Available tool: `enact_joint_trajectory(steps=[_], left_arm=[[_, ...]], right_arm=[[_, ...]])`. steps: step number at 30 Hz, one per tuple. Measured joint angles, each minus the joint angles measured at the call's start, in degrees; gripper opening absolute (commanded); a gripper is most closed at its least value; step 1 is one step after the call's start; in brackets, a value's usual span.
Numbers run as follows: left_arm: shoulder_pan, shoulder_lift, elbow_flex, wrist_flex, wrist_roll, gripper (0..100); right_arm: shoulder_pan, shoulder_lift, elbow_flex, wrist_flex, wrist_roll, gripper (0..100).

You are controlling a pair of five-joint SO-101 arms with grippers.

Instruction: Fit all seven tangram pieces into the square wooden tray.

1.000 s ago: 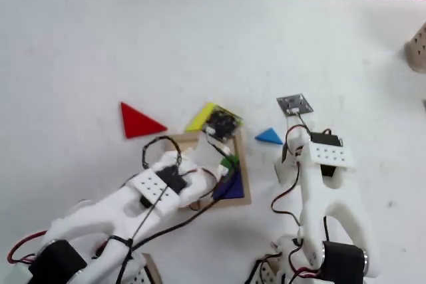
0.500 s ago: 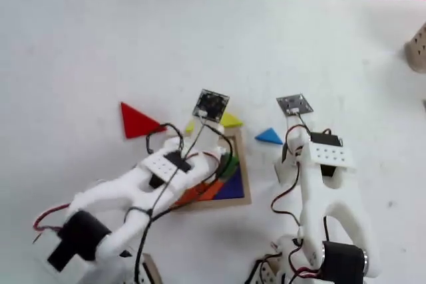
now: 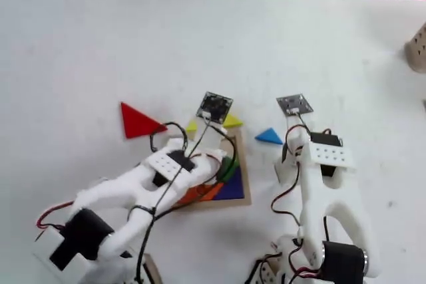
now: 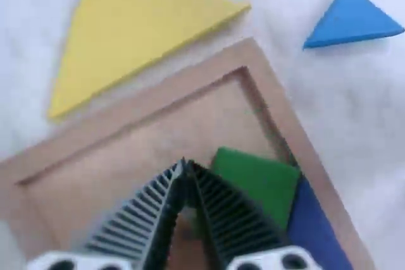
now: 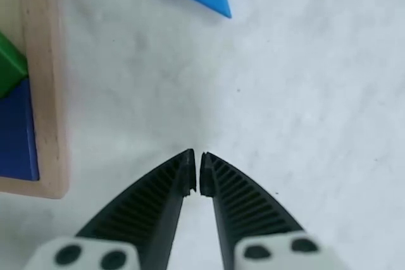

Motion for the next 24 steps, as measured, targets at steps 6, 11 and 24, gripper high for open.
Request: enact_joint_trajectory(steps=[6, 11, 24], left_arm=[[0.00, 0.00, -0.44, 0.26, 0.00, 2], [-3.34, 0.09, -2.02, 0.35, 0.00, 2], [-7.65, -10.02, 4.13, 11.78, 0.00, 2]], right_arm=[[0.00, 0.00, 0.00, 0.00, 0.00, 1.8], [0.00, 0.00, 0.00, 0.00, 0.00, 1.8], [0.00, 0.00, 0.00, 0.00, 0.00, 1.8]])
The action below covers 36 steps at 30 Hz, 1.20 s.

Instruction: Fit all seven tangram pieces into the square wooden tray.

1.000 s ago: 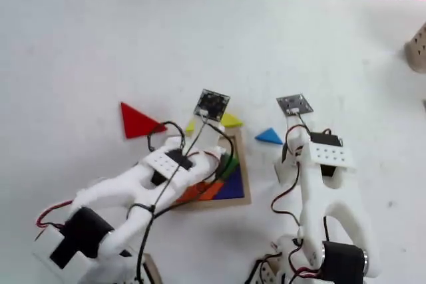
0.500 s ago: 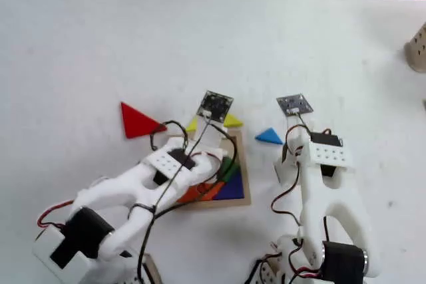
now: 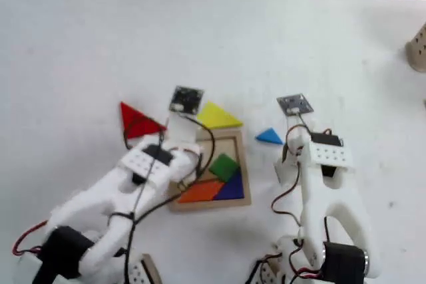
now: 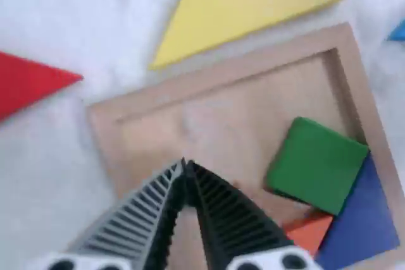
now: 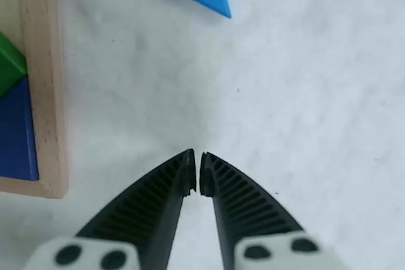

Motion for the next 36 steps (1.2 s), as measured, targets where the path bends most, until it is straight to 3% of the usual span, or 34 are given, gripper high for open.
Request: enact_joint_trajectory(steps=[7, 26, 36], left_arm=[[3.87, 0.00, 0.62, 0.00, 0.00, 2], [5.19, 0.00, 0.62, -4.66, 0.00, 2], [-0.70, -0.18, 1.23, -3.60, 2.46, 2]], right_arm=[[0.00, 0.00, 0.00, 0.00, 0.00, 1.8], [0.09, 0.00, 0.00, 0.00, 0.00, 1.8], [0.09, 0.00, 0.00, 0.00, 0.00, 1.8]])
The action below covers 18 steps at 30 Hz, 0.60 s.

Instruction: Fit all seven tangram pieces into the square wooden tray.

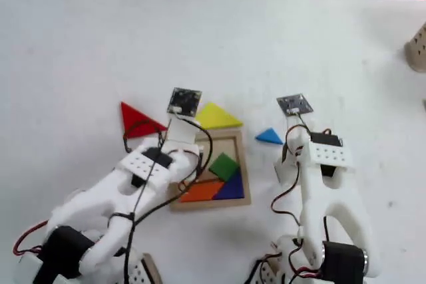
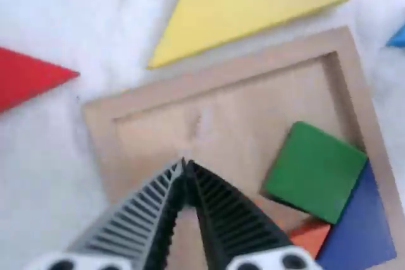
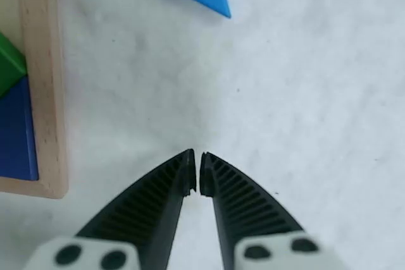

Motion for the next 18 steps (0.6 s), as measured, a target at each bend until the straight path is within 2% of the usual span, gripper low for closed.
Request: enact_joint_trajectory(steps=[9, 18], left_arm=[[7.03, -0.09, 1.05, 1.67, 0.44, 2], [7.65, -0.09, 1.23, -0.62, 0.44, 2]], right_arm=[[0.00, 0.00, 0.00, 0.00, 0.00, 1.8], [0.00, 0.00, 0.00, 0.00, 0.00, 1.8]])
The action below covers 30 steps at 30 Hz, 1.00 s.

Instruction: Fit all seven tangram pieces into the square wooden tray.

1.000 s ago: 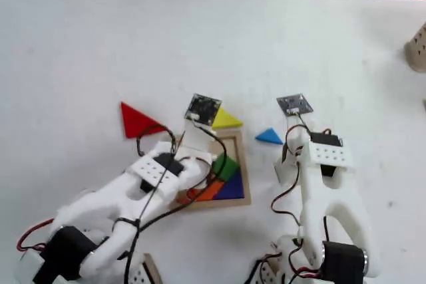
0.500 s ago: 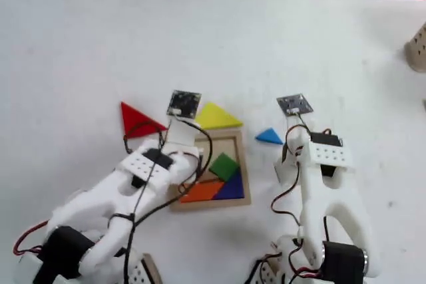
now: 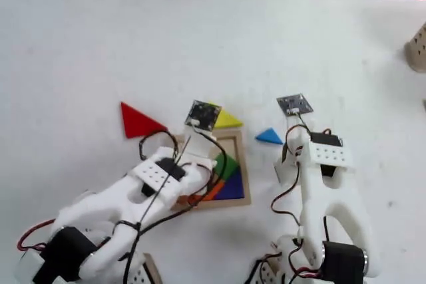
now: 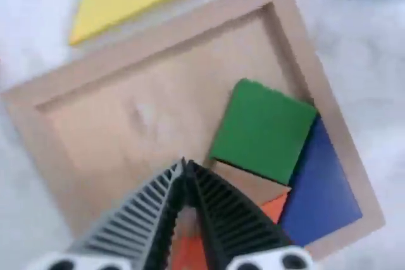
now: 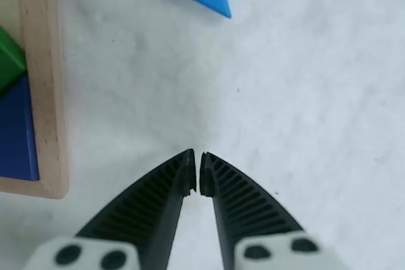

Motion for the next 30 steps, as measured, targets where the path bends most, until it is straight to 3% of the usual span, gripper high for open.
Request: enact_joint_trajectory(steps=[6, 17, 26, 30], left_arm=[[-0.09, 0.00, 0.00, 0.00, 0.00, 2], [-9.67, 0.00, -0.88, -0.97, 0.09, 2], [-16.79, 0.00, -0.88, -4.75, 0.44, 2], [-23.82, 0.00, -0.97, -4.48, 0.44, 2]], right_arm=[[0.00, 0.00, 0.00, 0.00, 0.00, 1.8], [-0.26, 0.00, 0.00, 0.00, 0.00, 1.8], [-13.71, 0.00, -6.24, 2.29, -8.09, 1.8], [-16.97, 0.00, -8.26, 0.62, -10.55, 1.8]])
